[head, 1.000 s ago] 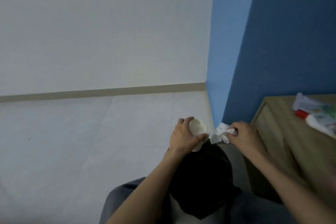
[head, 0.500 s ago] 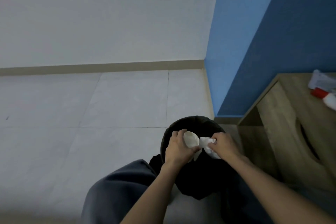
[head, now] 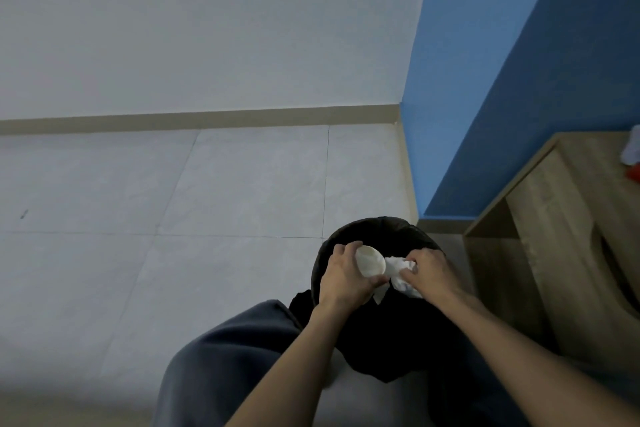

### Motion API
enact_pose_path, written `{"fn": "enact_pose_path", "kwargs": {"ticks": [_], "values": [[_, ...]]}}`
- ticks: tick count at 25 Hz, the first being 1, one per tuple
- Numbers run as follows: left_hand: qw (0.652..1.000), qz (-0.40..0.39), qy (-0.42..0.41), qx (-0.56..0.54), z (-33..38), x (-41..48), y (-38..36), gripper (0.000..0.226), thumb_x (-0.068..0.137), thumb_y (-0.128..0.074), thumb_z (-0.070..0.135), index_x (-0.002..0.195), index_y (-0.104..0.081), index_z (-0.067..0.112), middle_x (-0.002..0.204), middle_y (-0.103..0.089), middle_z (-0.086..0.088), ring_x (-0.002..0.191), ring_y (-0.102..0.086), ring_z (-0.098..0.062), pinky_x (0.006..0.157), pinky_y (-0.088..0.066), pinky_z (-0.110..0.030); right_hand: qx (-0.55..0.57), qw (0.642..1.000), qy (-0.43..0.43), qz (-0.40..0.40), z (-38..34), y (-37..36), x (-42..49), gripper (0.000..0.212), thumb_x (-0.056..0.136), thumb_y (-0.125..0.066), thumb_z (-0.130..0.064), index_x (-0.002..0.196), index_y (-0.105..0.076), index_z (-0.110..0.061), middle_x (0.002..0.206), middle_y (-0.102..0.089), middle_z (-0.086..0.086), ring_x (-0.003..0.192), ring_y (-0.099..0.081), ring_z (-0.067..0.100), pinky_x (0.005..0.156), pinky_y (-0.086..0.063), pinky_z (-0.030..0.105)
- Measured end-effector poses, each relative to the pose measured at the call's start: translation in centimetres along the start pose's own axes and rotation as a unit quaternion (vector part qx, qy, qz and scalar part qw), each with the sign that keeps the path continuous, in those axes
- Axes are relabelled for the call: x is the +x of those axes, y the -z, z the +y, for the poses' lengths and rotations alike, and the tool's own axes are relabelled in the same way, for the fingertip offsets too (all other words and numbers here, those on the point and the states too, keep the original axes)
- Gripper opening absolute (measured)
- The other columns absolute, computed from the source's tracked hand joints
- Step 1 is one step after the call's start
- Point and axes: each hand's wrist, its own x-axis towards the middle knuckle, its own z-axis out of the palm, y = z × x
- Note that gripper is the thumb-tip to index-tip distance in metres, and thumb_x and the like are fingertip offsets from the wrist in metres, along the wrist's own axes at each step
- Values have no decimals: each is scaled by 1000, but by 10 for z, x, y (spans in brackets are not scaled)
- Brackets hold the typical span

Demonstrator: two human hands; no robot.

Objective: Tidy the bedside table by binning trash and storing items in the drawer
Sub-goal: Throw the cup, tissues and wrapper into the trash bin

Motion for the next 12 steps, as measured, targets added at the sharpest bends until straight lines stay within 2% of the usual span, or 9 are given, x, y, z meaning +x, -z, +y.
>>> {"fn": "enact_pose_path", "kwargs": {"ticks": [9,12], "values": [[1000,-6,-8,-9,-2,6,-3,76,70,-75,38,136,-41,21,132,-43,-3,122,-46,-21,98,-42,-33,1,1000,3,2,1,0,3,26,80,-62,-24,104,-68,-14,102,-65,9,94,-59,25,77,-48,34],[1000,-16,-9,-18,-3,8,-6,81,70,-76,39,139,-37,19,142,-39,-5,130,-40,-21,105,-37,-32,-2,1000,-1,-2,3,2,3,29,80,-62,-27,107,-67,-16,104,-66,7,95,-60,24,78,-48,33]]}}
